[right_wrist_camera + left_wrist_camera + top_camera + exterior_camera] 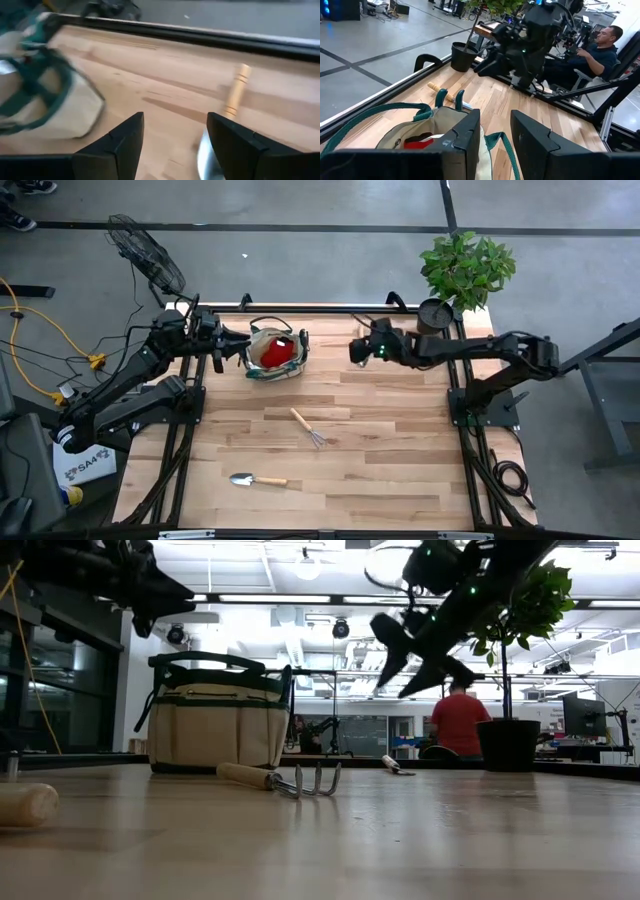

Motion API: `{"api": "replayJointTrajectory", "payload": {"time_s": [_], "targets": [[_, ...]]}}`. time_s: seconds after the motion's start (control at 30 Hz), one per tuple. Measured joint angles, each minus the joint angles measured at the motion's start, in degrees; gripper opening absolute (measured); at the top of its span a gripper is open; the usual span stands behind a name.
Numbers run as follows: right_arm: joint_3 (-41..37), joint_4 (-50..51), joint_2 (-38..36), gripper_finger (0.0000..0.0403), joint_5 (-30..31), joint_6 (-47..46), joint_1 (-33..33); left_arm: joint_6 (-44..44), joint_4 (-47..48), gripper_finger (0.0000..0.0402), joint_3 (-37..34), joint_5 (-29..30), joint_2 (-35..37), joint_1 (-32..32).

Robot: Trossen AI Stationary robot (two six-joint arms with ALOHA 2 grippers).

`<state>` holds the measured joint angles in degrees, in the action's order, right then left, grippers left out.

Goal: Pick & Place Garden tools in Gardening bag
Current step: Put the brown trowel into the gardening bag

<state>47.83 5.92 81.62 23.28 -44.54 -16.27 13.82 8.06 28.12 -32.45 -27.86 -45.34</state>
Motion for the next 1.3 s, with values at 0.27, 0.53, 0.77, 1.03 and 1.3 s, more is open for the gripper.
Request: {"api": "replayJointTrajectory", "payload": {"time_s": [0.27, 0.53, 0.77, 1.03, 1.3], "targets": [[0.0, 1.9, 0.0, 0.021, -2.7, -1.7, -4.8, 0.0, 0.8, 0.0106, 0.0, 0.1, 0.0, 0.0], [0.0, 1.2, 2.7, 0.021, -3.6, -0.7, -9.1, 0.0, 0.9, 0.0106, 0.0, 1.7, 0.0, 0.0], [0.0, -1.8, 9.3, 0.021, -6.3, -0.7, -10.2, 0.0, 1.1, 0.0106, 0.0, 1.7, 0.0, 0.0], [4.4, -1.6, 15.5, 0.021, -9.3, 0.0, -12.1, -0.2, 1.1, 0.0106, 0.0, 1.7, 0.0, 0.0], [13.2, 10.0, 20.5, 0.021, -8.2, 1.0, -13.9, -0.2, 1.9, 0.0106, 0.0, 1.7, 0.0, 0.0]]}}
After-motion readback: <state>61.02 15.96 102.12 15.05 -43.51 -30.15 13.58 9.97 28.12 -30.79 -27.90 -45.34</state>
